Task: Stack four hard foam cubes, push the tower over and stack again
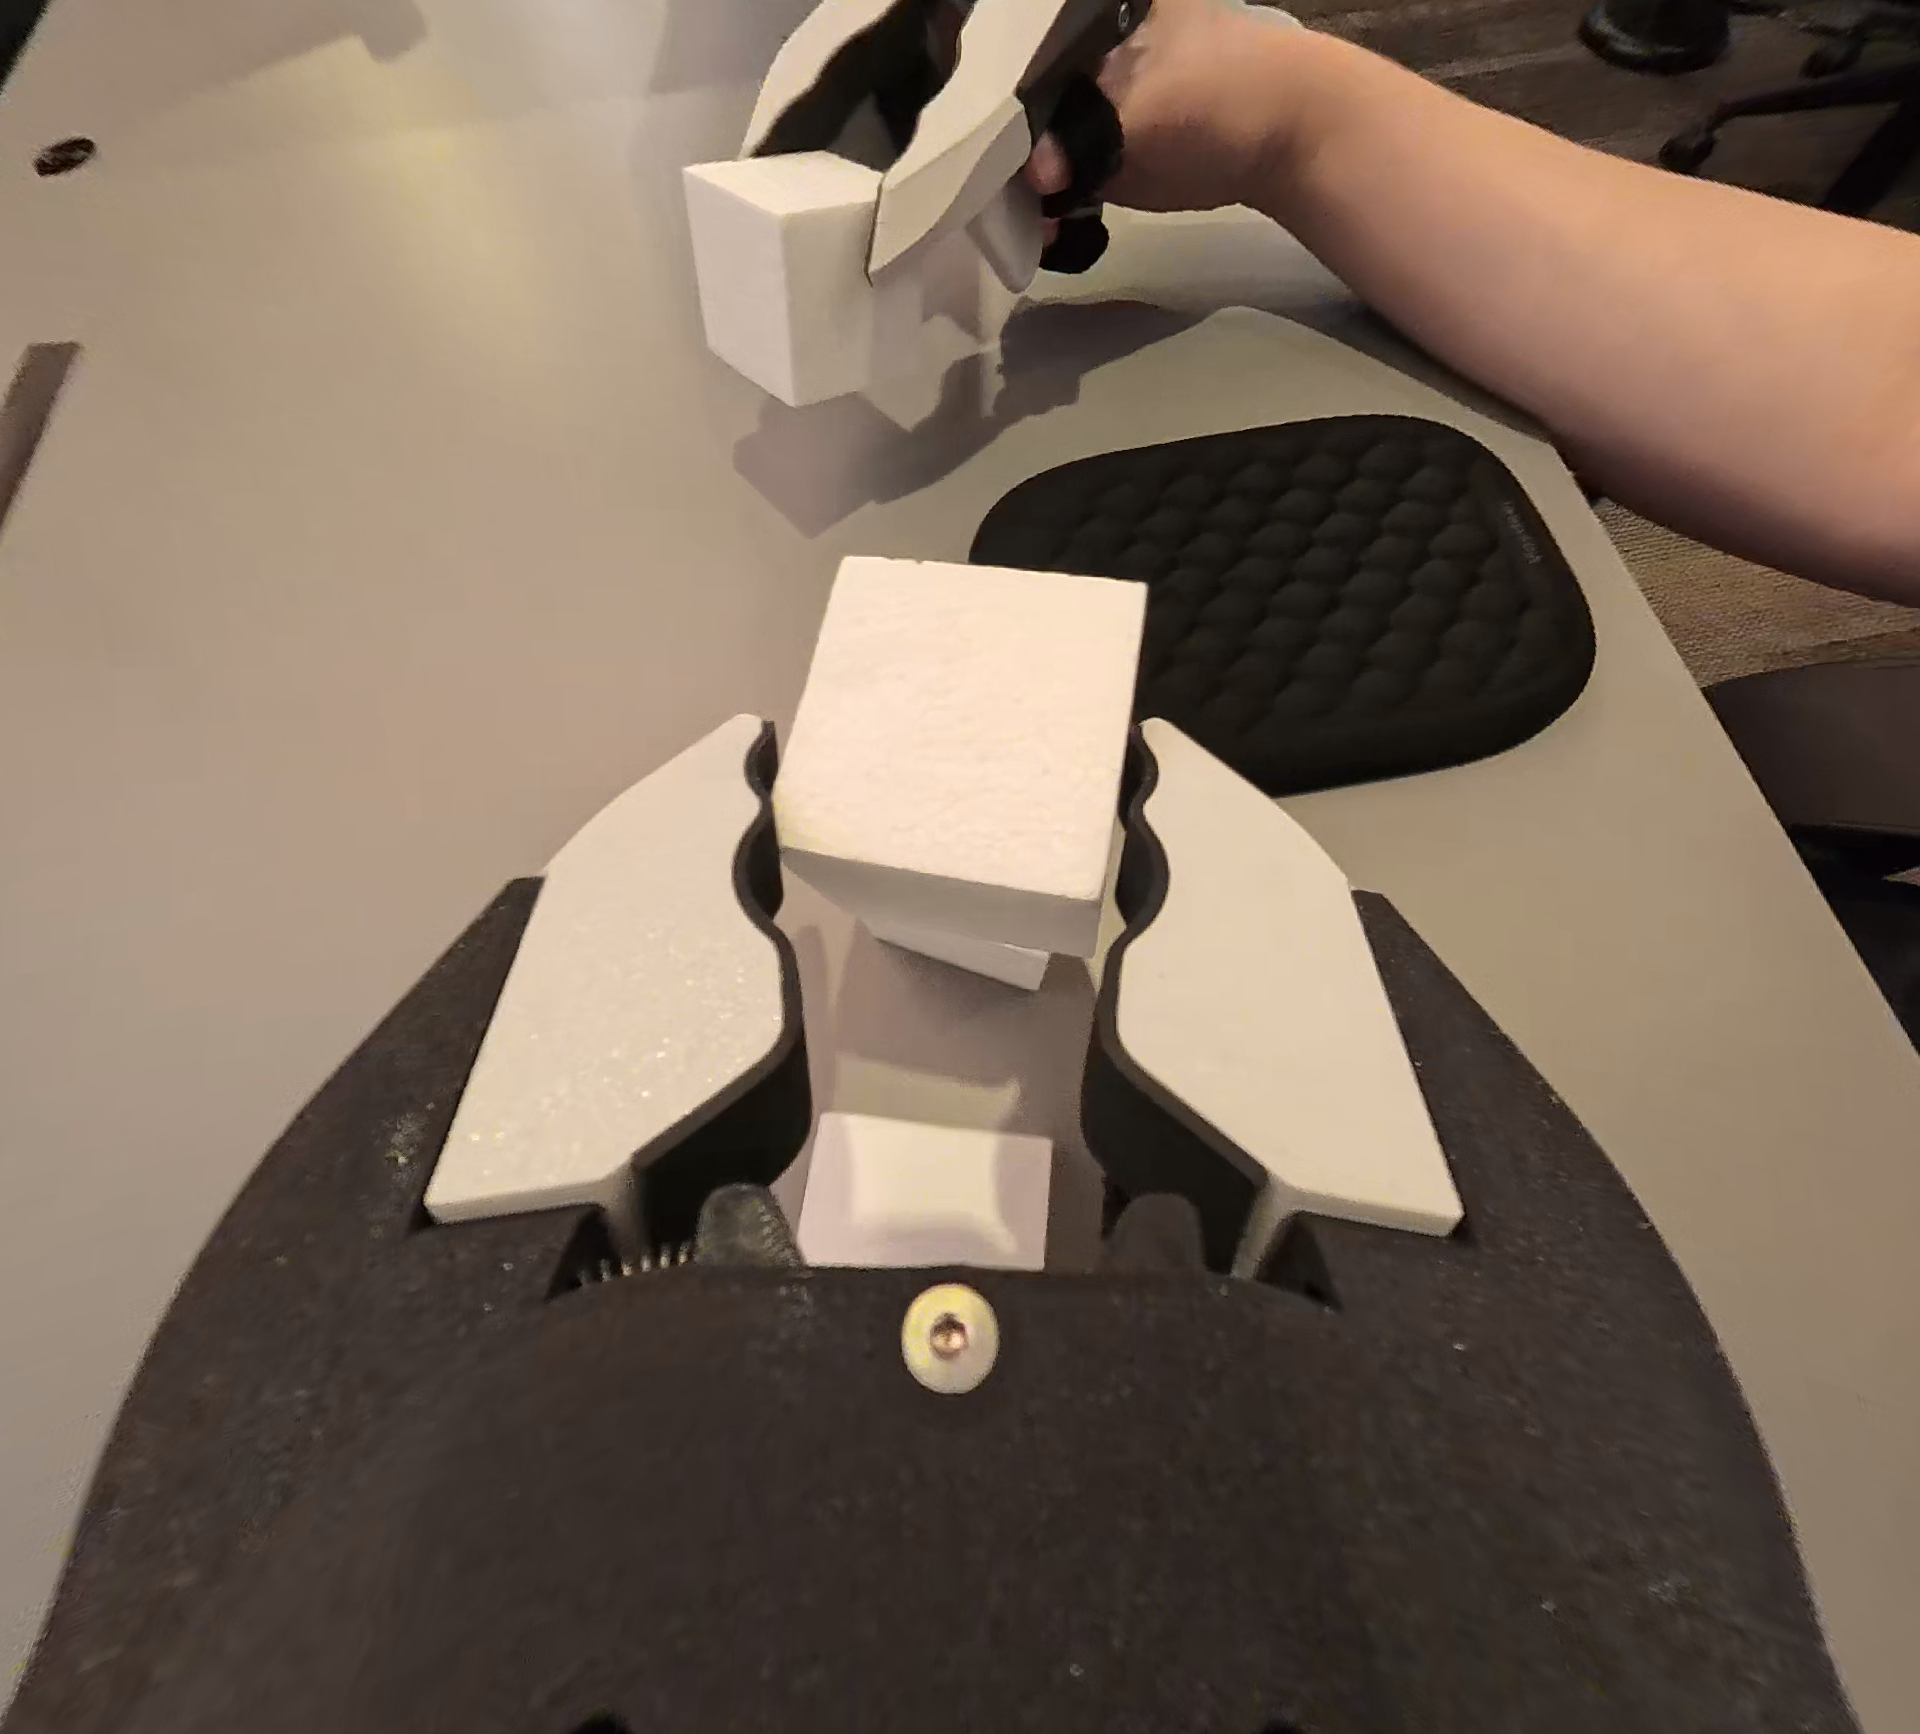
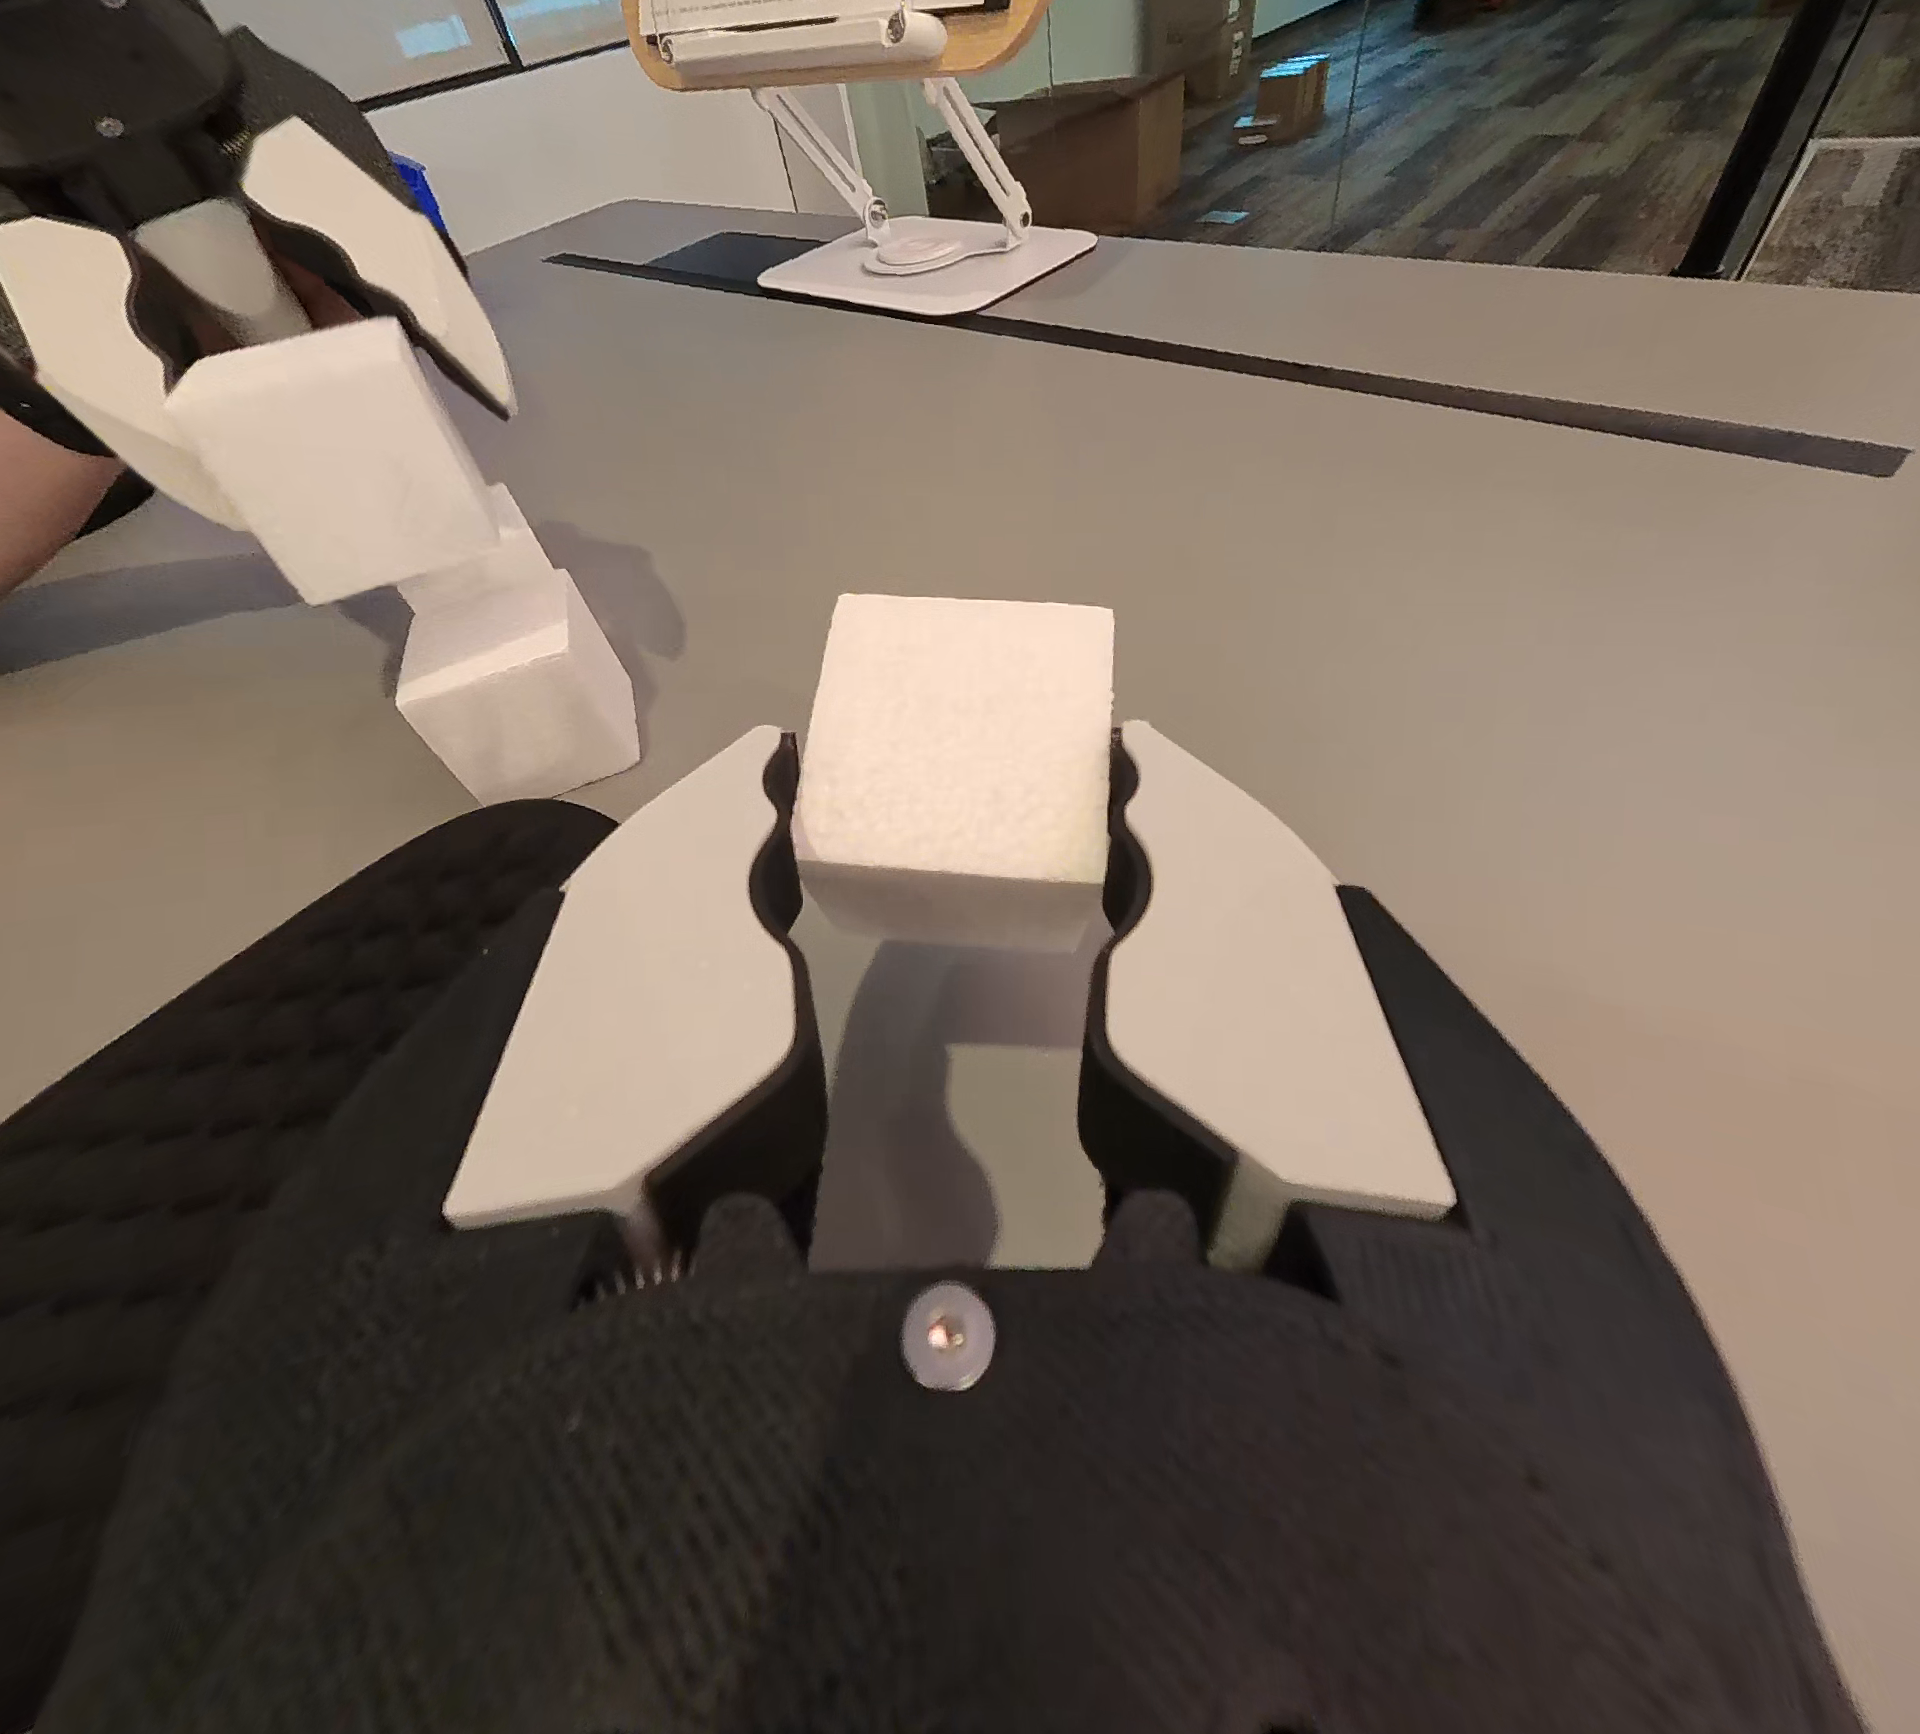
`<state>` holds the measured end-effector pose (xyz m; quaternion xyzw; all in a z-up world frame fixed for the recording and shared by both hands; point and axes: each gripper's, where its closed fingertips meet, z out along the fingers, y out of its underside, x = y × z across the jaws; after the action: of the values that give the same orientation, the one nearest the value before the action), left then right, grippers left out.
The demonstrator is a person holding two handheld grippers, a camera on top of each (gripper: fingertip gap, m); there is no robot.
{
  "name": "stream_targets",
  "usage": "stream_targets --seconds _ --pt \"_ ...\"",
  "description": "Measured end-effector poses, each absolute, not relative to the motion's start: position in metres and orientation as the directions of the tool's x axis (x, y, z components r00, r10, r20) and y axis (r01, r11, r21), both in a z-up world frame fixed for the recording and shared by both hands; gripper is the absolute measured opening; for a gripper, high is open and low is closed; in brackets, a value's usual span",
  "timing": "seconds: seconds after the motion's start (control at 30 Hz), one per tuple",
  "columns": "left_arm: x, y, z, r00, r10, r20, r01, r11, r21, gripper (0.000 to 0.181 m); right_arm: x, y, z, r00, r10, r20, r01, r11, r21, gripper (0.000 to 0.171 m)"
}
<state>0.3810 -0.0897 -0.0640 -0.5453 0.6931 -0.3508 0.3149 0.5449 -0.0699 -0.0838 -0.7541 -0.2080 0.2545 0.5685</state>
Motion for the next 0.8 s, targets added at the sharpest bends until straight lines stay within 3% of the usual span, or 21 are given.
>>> stream_targets --seconds 0.53,0.63,0.7,0.8 --pt "0.387 -0.091 -0.093 -0.283 -0.956 -0.070 -0.604 0.235 -0.761 0.064 0.533 -0.071 -0.095 0.767 0.631 -0.117 0.106 -0.304 -0.947 0.057" --pt "0.383 -0.085 -0.093 -0.258 -0.959 -0.114 -0.621 0.255 -0.741 0.098 0.523 -0.074 -0.075 0.741 0.661 -0.120 0.061 -0.244 -0.968 0.057" --pt "0.372 -0.080 -0.083 -0.215 -0.967 -0.137 -0.608 0.243 -0.756 0.106 0.508 -0.078 -0.045 0.720 0.687 -0.104 0.031 -0.181 -0.983 0.057" --pt "0.342 -0.069 -0.077 -0.154 -0.974 -0.169 -0.585 0.228 -0.778 0.102 0.467 -0.091 0.003 0.656 0.754 -0.031 0.047 -0.081 -0.996 0.057"
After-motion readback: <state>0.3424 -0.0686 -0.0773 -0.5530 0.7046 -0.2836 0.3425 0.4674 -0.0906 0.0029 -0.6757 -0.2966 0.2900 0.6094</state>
